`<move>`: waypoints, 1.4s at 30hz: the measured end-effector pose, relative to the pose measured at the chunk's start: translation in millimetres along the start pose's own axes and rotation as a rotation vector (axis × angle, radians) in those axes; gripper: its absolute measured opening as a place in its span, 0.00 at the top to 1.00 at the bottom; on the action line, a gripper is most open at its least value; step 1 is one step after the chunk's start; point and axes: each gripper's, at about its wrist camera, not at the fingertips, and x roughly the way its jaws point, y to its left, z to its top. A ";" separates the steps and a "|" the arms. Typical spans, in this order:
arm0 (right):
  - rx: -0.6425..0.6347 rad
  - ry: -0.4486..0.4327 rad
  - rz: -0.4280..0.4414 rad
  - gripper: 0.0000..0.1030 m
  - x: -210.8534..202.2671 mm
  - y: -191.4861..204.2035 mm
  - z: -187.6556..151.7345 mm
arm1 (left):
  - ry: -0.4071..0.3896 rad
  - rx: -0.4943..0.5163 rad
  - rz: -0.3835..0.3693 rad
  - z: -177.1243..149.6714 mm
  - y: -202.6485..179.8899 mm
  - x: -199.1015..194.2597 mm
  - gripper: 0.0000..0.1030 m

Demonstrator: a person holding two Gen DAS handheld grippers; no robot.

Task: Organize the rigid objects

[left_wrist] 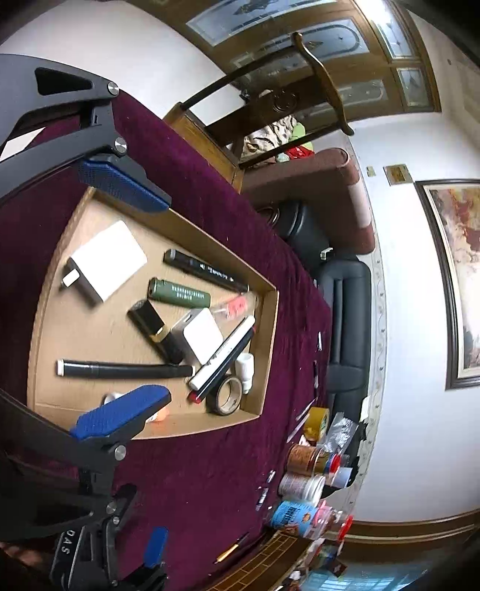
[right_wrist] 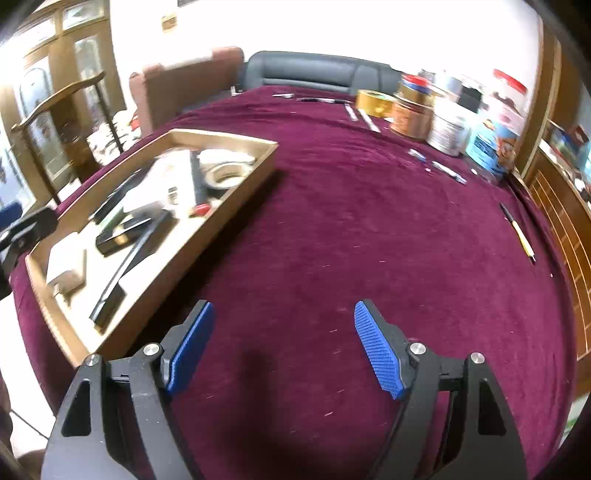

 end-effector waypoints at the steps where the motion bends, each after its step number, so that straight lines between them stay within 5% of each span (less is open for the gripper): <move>1: -0.007 -0.003 0.007 0.24 -2.2 4.3 0.3 | 0.008 -0.010 -0.005 -0.4 3.7 0.6 0.11; 8: -0.017 0.000 0.090 0.24 -2.1 23.6 39.5 | 0.055 -0.118 0.014 -4.5 53.6 9.2 0.11; 13: -0.063 0.049 0.075 0.24 17.8 55.1 54.1 | 0.101 -0.192 0.008 -9.6 87.9 21.4 0.11; 16: -0.032 0.052 -0.010 0.24 29.6 55.2 56.5 | 0.118 -0.192 0.001 -13.5 93.6 28.4 0.11; 21: 0.004 0.071 0.030 0.24 28.7 53.5 46.9 | -0.009 -0.148 0.109 -11.2 86.4 16.7 0.11; 27: -0.177 -0.038 0.013 0.24 -1.5 101.8 32.4 | -0.156 -0.191 0.154 -2.0 82.0 -6.9 0.01; 35: -0.134 -0.026 0.063 0.24 -3.4 95.7 24.4 | -0.148 -0.143 0.171 5.1 71.6 -10.7 0.01; 42: -0.131 -0.052 0.011 0.24 -16.6 78.1 9.9 | -0.195 -0.120 0.207 12.8 46.3 -27.9 0.01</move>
